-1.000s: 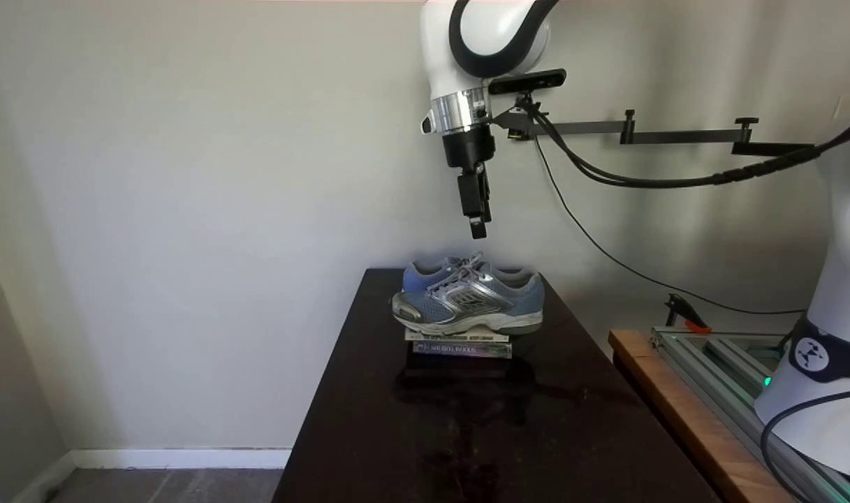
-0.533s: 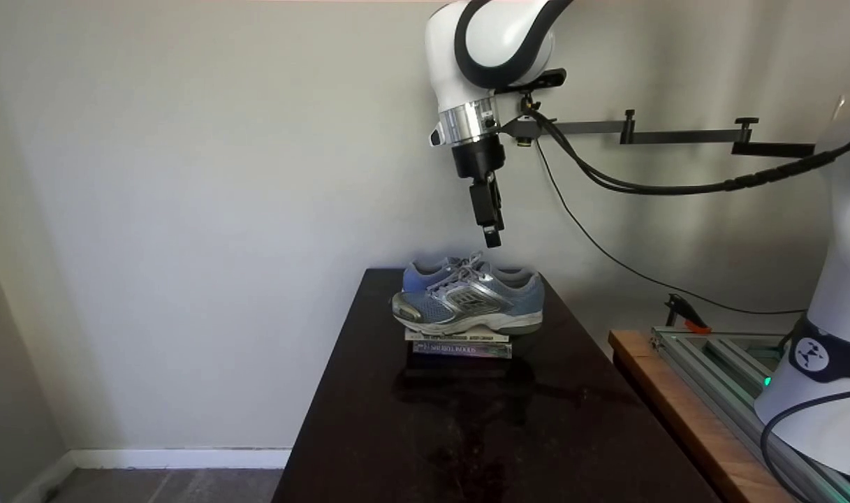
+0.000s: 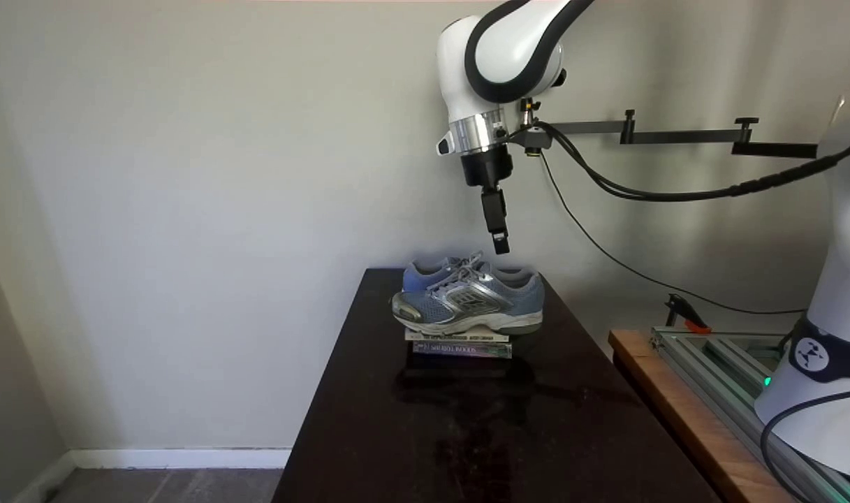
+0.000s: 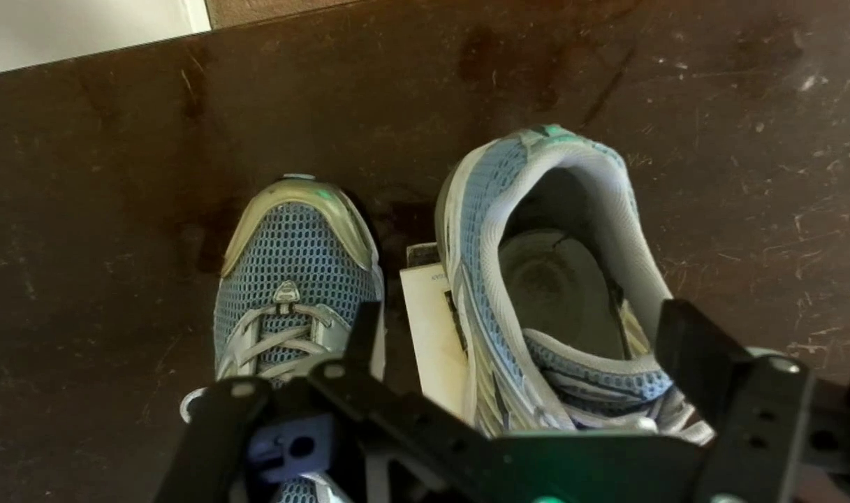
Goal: Move the trainers to the left
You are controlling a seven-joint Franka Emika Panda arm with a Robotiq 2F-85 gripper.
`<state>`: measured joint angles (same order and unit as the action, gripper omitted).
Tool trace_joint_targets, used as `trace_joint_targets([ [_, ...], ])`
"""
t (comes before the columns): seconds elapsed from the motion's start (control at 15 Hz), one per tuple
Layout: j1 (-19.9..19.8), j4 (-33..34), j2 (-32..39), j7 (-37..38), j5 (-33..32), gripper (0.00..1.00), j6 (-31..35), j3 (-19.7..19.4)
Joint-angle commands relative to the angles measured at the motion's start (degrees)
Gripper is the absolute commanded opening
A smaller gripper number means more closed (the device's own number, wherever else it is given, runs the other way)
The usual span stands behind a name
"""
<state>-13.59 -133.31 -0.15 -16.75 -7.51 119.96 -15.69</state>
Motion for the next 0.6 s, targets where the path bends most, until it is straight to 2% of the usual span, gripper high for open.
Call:
trace_joint_targets([
  [0.0, -0.88, -1.48, 0.65, -3.74, 0.84, 1.0, 1.63, -0.06],
  [0.53, -1.99, -1.91, 3.84, -7.99, 2.59, 1.0, 8.94, 0.03],
])
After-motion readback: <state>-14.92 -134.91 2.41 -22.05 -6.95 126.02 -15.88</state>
